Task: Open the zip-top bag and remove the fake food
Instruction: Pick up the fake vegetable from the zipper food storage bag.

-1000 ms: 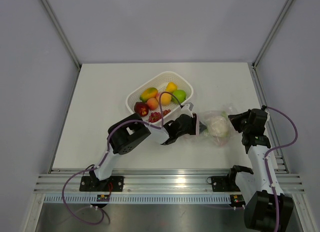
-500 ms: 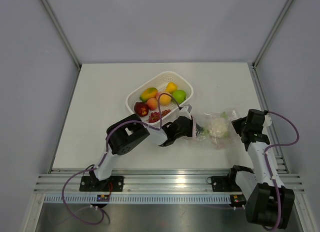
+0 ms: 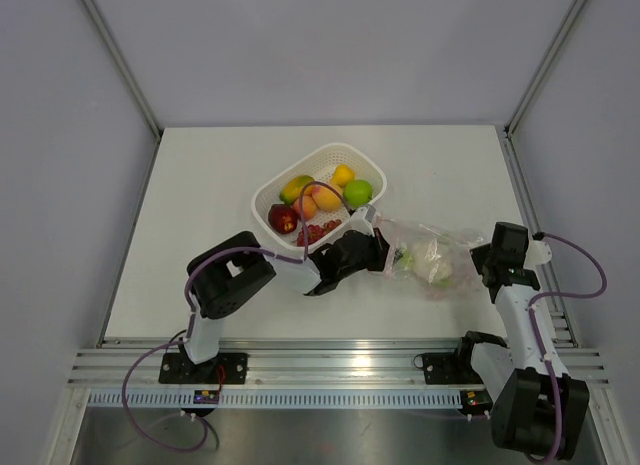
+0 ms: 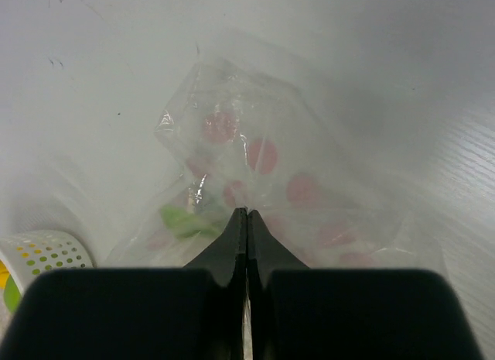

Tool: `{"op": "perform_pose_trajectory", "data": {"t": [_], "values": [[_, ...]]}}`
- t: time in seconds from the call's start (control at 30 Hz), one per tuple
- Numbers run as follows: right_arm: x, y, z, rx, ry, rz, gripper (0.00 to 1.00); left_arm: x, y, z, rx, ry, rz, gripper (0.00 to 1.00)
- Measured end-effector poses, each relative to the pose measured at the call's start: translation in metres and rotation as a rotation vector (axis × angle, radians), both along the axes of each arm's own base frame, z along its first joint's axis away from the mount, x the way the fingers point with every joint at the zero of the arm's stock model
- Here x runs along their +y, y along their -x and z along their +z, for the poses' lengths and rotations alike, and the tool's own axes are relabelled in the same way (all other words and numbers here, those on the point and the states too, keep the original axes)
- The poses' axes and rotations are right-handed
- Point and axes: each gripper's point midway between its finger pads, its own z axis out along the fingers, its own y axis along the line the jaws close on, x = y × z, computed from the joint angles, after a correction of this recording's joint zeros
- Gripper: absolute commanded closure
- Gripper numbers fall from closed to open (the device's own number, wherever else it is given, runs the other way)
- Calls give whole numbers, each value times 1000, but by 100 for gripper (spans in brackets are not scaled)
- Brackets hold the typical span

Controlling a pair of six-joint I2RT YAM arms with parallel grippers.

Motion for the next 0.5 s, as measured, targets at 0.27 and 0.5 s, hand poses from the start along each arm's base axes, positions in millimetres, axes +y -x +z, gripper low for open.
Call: {"op": "perform_pose_trajectory", "data": {"t": [0.27,0.5], "values": [[-10,8,5,-1,35,-54,100,19,-1,12,-25,-7,32,100],[-15,14,3,22,49,-87,100,44,-5,5,-17,-38,68,100]]}}
